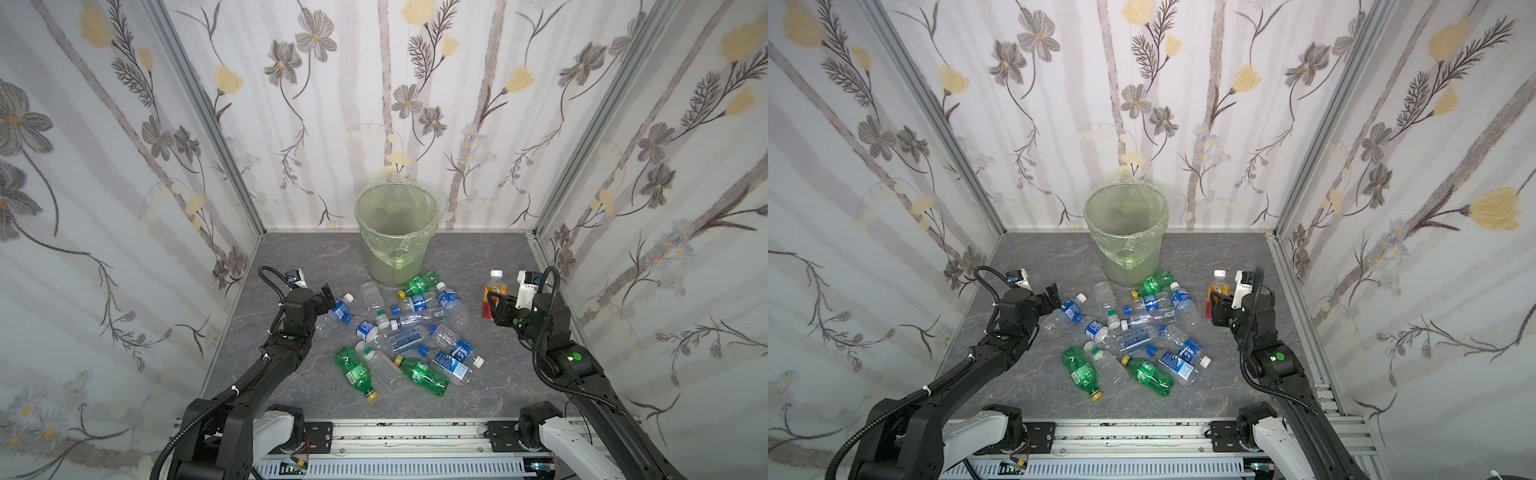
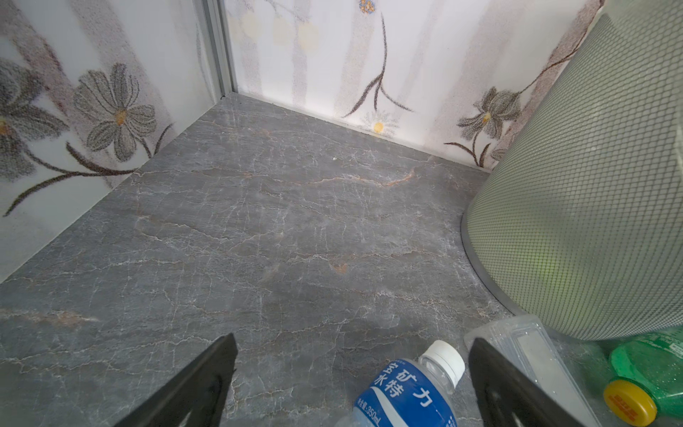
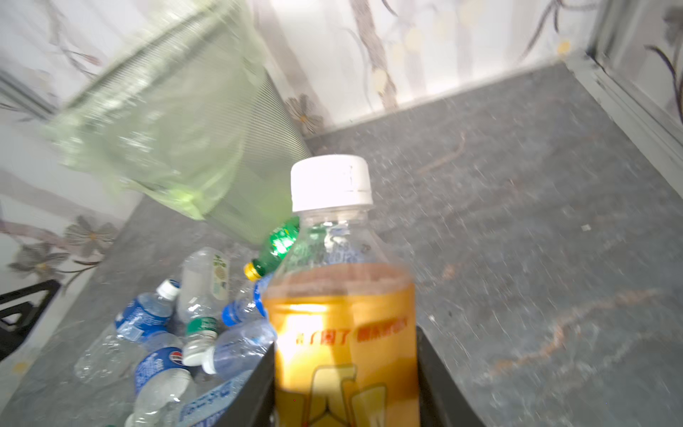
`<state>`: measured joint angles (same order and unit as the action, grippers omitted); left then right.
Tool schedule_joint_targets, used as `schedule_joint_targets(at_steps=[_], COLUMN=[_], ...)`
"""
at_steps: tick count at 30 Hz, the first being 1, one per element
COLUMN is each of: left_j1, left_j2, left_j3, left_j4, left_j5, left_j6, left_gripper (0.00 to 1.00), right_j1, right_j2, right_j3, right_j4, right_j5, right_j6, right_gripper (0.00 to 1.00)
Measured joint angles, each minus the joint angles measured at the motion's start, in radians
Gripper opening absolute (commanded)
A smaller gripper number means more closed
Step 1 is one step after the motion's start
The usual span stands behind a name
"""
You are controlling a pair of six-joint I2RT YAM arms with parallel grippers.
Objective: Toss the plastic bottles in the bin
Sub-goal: 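Lift the yellow-red bottle with the right gripper and carry it over the wastebasket, then open the right gripper to drop the bottle while the left gripper grasps a water bottle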
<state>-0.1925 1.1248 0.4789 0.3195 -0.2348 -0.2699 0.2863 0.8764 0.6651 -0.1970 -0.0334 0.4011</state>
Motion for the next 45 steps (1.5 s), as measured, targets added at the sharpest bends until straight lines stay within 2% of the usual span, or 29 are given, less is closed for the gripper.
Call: schedule_joint_targets(at_steps=[9,12,15,17,19,20,22,24,26,28,41,45], left_j1=[0.000,0.000,0.000,0.000,0.000,0.000,0.000,0.000,0.000,0.000,0.000,0.000], left_j2=[-0.024,-0.038,-0.040,-0.039,-0.041,-0.043,-0.051,-0.055,-0.056,-0.053,0.072,0.136], left_j3=[0.003,0.009,0.025,0.035,0.038,0.038,0.038,0.041,0.047,0.051,0.082,0.103], left_j4=[-0.053,-0.071,-0.089,-0.101,-0.110,-0.116,-0.124,-0.132,-0.148,-0.159,-0.184,-0.206], left_j5=[-0.034,-0.043,-0.048,-0.047,-0.041,-0.038,-0.027,-0.021,-0.010,-0.007,0.074,0.098], left_j6=[-0.018,-0.026,-0.034,-0.042,-0.048,-0.049,-0.055,-0.060,-0.064,-0.063,-0.047,-0.032], left_gripper=[1.00,1.00,1.00,1.00,1.00,1.00,1.00,1.00,1.00,1.00,1.00,1.00], right_j1=[0.026,0.043,0.073,0.094,0.108,0.112,0.119,0.123,0.127,0.128,0.111,0.089], right_j2=[-0.042,0.039,0.235,0.420,0.641,0.750,0.925,1.019,1.033,1.002,0.521,0.397], right_j3=[0.097,0.189,0.376,0.570,0.809,0.927,1.120,1.210,1.201,1.150,0.571,0.413], right_j4=[0.232,0.312,0.356,0.343,0.295,0.274,0.167,0.085,0.003,-0.003,0.058,0.066], right_j5=[-0.169,-0.198,-0.214,-0.225,-0.230,-0.235,-0.233,-0.229,-0.229,-0.229,-0.216,-0.177], right_j6=[-0.067,-0.070,-0.070,-0.069,-0.062,-0.063,-0.063,-0.063,-0.063,-0.063,-0.101,-0.106], right_gripper=[0.38,0.37,0.38,0.53,0.77,0.85,0.89,0.89,0.89,0.89,0.92,0.93])
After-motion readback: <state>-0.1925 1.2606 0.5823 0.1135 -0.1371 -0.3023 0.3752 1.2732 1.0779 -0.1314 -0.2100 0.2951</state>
